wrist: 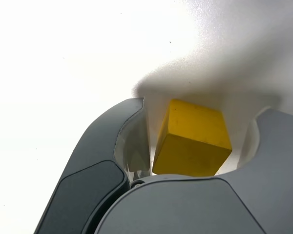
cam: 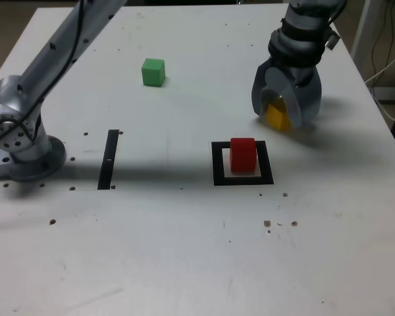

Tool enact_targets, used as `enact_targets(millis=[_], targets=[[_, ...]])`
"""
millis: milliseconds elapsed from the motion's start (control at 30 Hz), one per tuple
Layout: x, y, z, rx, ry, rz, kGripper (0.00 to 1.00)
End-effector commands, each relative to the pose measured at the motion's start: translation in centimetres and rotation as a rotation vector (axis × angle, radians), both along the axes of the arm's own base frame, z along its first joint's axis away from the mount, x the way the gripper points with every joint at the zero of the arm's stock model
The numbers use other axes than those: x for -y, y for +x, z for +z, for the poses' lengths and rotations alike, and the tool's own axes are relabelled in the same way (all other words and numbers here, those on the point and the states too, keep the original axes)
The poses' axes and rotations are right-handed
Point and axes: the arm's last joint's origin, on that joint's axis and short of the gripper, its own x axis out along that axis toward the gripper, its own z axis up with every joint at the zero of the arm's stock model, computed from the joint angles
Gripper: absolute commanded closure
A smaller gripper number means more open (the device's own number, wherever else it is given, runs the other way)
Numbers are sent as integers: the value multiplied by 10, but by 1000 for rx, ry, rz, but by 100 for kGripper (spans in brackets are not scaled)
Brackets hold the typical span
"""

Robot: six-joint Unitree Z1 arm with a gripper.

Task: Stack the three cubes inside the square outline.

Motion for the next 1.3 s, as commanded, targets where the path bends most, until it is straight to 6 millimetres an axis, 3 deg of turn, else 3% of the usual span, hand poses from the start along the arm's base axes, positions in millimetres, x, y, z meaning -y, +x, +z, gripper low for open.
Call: enact_targets(millis=[0,700,967,1267], targets=[[1,0,1,0,1,0,68],[3,-5,17,25,-17,59,68],[7,-19,47,63,-25,146,68],[13,-53,71,66,-11,331,68]])
